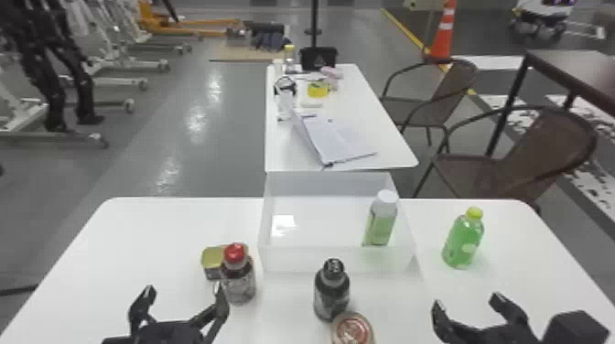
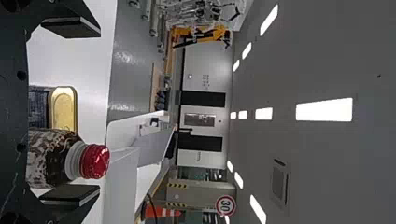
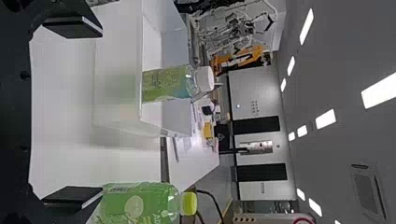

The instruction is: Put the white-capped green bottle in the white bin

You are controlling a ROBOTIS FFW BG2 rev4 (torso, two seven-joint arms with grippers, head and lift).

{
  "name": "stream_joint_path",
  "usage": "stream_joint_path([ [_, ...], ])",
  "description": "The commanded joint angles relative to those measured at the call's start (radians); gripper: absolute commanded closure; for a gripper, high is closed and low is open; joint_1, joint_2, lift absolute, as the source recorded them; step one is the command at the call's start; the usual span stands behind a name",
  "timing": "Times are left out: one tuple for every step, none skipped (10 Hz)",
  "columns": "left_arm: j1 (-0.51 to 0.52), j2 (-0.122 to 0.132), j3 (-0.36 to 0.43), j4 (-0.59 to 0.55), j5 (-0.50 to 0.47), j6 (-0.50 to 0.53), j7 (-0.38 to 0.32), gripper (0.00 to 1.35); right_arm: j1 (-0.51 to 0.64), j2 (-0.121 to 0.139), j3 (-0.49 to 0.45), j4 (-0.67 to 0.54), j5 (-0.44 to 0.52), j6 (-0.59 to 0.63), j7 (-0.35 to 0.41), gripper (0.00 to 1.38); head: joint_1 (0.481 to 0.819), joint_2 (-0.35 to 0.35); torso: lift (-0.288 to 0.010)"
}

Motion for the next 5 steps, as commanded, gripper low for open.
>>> stream_joint_path([
  [-0.001, -0.003, -0.002, 0.0, 0.0, 0.001, 0.0, 0.13, -0.003, 0.002, 0.0, 0.0, 0.007, 0.0, 0.0, 0.11, 0.549, 0.0, -0.1],
  [-0.001, -0.003, -0.002, 0.0, 0.0, -0.001, 0.0, 0.13, -0.003, 0.003, 0.0, 0.0, 0.008, 0.0, 0.0, 0.11, 0.549, 0.0, -0.1],
  [-0.001, -0.003, -0.002, 0.0, -0.002, -0.001, 0.0, 0.13, -0.003, 0.005, 0.0, 0.0, 0.008, -0.001, 0.0, 0.11, 0.549, 0.0, -0.1],
  [-0.001, -0.003, -0.002, 0.0, -0.002, -0.001, 0.0, 0.13, -0.003, 0.006, 0.0, 0.0, 0.01, -0.004, 0.002, 0.11, 0.549, 0.0, -0.1],
  [-0.001, -0.003, -0.002, 0.0, -0.002, 0.001, 0.0, 0.13, -0.003, 0.006, 0.0, -0.002, 0.014, -0.007, 0.0, 0.11, 0.549, 0.0, -0.1],
])
